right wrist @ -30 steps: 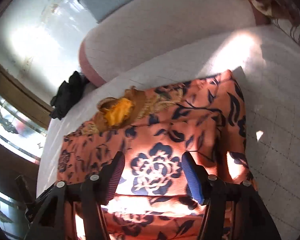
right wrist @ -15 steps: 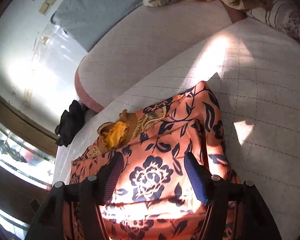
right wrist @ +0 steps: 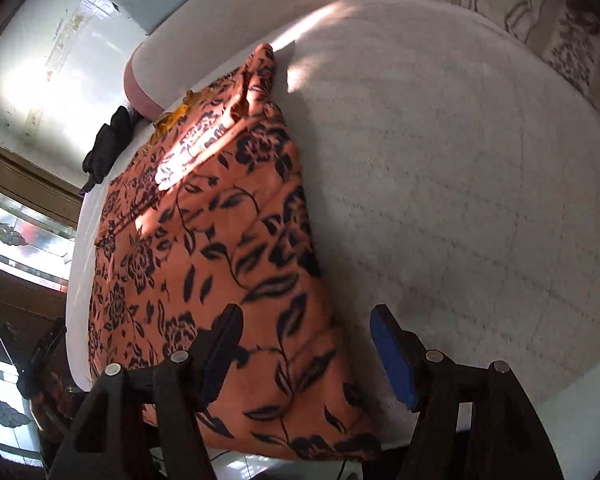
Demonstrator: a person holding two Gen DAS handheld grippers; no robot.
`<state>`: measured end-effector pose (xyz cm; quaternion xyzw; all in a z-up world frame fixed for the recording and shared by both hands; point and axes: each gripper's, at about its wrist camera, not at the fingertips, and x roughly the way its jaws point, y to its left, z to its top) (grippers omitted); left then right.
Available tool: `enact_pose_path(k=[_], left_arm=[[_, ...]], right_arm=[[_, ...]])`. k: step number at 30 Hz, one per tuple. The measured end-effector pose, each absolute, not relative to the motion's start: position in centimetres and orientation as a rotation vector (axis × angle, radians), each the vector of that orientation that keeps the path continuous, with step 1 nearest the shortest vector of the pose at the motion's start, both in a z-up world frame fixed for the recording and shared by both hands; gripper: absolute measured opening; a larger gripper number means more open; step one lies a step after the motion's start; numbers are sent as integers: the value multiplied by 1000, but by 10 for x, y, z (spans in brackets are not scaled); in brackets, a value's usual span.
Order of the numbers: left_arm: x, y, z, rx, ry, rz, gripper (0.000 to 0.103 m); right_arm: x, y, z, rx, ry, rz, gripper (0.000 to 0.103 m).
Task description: Fold small clothes
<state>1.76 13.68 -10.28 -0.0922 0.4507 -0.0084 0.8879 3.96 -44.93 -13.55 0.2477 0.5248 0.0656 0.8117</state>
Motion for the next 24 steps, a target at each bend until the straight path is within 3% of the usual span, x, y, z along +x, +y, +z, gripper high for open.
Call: enact_pose_path(k=[13,16,18,20,24], left_arm=[[-33,138,-154,-331,1150,39,74],[-32,135,-156,-297,1165,55,47],[-31,135,-156,-290,1160,50,39],[-32,135,-155,-302,1156,25,24],[-34,131,-149,-279,1137,3,20]], right_arm=[[-2,-430,-149,598,1122,233,69],[-2,-431,-148,600,1120,228,67],[-2,-432,-149,599,1129,201,67],[-2,-434,-152,592,1143,168,67],[-1,-430,-153,564,1156,177,64]])
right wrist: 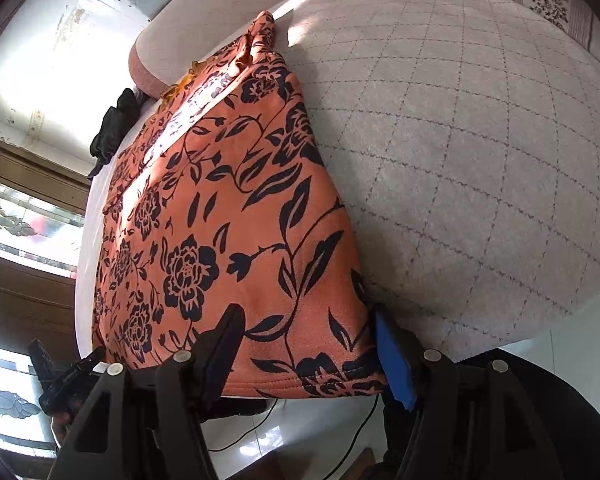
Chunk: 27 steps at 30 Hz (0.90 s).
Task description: Fold small clothes
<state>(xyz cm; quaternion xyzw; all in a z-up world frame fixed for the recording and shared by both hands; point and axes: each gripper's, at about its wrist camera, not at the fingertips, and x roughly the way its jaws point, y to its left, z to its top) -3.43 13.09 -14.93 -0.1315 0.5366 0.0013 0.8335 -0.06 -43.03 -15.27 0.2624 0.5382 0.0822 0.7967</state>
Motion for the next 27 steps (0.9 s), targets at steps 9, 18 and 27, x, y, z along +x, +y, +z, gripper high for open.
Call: enact_pose_path(k=[9,18,27], left_arm=[[-28,127,-155,-269,1171,36,64],[-24,123,-151,-245,1162,1,12],[-25,125,-141,-268,1128,41,23]], right_arm=[[-4,-432,-150,530,1177,120,17],[-4,-435,-157,563,1200,150,9],[-6,-434,-142,579,1173,154,25]])
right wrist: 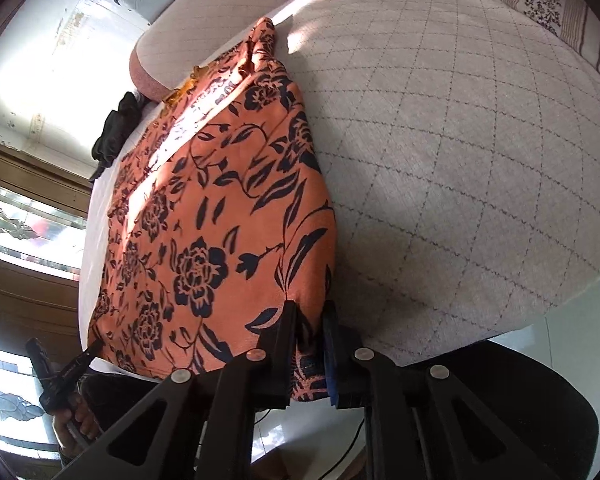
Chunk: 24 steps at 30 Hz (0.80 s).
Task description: Fold small clothes
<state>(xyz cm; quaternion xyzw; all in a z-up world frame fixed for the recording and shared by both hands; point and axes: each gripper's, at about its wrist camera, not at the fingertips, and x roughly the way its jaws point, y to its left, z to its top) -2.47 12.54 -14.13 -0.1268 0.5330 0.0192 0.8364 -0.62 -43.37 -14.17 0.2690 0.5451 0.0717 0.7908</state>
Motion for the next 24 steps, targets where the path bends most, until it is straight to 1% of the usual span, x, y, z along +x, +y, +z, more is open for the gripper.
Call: enact_pose_path(k=[1,2,3,5,7,8,9,10,11,12,13,17,19,20,22,24], left_arm=[[-23,125,-146,-266,1152,62,34],[-24,126,-148,-272,1157,70,40],[-26,126,-148,-278,1147,70,42],[-27,123,-146,-260,1121,68,46],[-25,119,-147,-230,1120,66,47],[-23,118,-149,-221,1130,66,48],[-22,118,-152,-214,1138,69,47],[-22,117,-152,-207,1136,68,47],[-23,117,-151,-202,1132,63,29],[-22,117,-149,-200,1129,40,11],[-21,115,-148,-201,1133,14,9],[-24,114,-124,-209,1052,17,9],[-23,115,-120,-233,1048,10,9],[-22,113,-122,-227,1055,18,12],[-20,111,-133,-203,1089,41,15],[-20,110,-140,-196,1115,49,22]], right_arm=[[-5,-434,-146,577,1192,138,34],[-6,-434,-148,571,1206,119,65],[-7,-433,-147,570,1194,116,80],[-8,-429,-145,553,1171,133,80],[-6,-427,-147,545,1178,141,77],[-5,-426,-151,548,1185,133,64],[-4,-427,-154,544,1195,113,42],[-4,-428,-156,534,1196,87,33],[-5,-429,-156,540,1196,88,19],[-5,-429,-155,548,1200,109,10],[-5,-429,-154,546,1201,121,10],[-7,-429,-134,558,1152,144,10],[-7,-430,-126,576,1127,157,10],[-6,-429,-125,572,1132,168,13],[-4,-429,-132,561,1149,158,15],[-2,-429,-143,560,1192,140,22]])
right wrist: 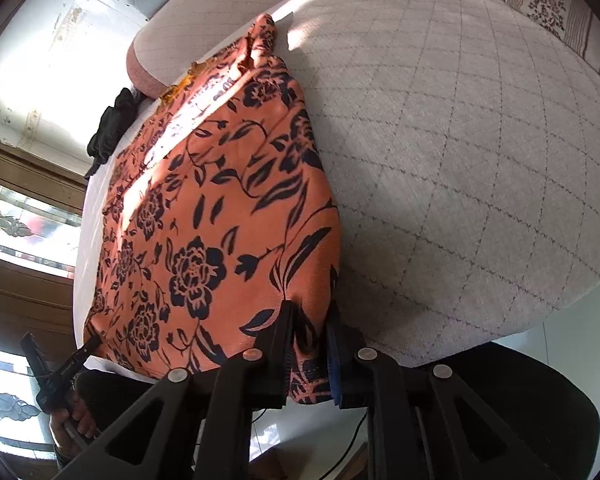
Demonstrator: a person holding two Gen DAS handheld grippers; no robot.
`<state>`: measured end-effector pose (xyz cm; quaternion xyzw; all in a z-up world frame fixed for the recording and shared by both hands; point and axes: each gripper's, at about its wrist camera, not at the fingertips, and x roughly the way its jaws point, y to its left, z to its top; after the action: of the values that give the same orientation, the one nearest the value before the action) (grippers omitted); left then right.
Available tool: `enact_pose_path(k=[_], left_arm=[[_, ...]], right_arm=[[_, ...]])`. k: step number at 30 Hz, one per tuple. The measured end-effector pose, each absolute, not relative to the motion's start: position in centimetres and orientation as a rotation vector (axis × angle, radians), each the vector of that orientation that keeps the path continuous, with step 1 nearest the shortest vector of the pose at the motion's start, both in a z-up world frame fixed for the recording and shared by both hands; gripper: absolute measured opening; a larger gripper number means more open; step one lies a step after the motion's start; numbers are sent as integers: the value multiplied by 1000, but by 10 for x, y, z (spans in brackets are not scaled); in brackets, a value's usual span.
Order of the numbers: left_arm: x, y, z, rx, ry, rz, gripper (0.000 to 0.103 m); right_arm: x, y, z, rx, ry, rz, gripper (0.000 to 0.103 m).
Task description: Fold small clothes
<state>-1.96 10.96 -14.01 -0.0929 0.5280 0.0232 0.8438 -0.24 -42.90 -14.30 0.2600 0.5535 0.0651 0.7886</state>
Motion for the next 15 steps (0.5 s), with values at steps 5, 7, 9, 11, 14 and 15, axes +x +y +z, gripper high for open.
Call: enact_pose_path(k=[5,7,9,11,14,15], left_arm=[[-19,110,-136,-211,1080,61,68],[-15,108,-142,-179,1095,75,68],[-12,106,-150,-174,1137,68,65],[-13,107,-149,-162,1127,64,16],[-13,109,-141,-194,1119,14,8],[-15,109,-135,-198,1098,9,8]], right_arm=[[-6,-429,-142,546,1180,114,82],[-6,-428,-142,528,1167,101,83],[-3,-428,-150,555,1195,118,77],[-2,-426,-156,548,1209,111,49],[-2,-428,-158,578,1219,140,10],[-2,-427,-156,569,1215,142,10]])
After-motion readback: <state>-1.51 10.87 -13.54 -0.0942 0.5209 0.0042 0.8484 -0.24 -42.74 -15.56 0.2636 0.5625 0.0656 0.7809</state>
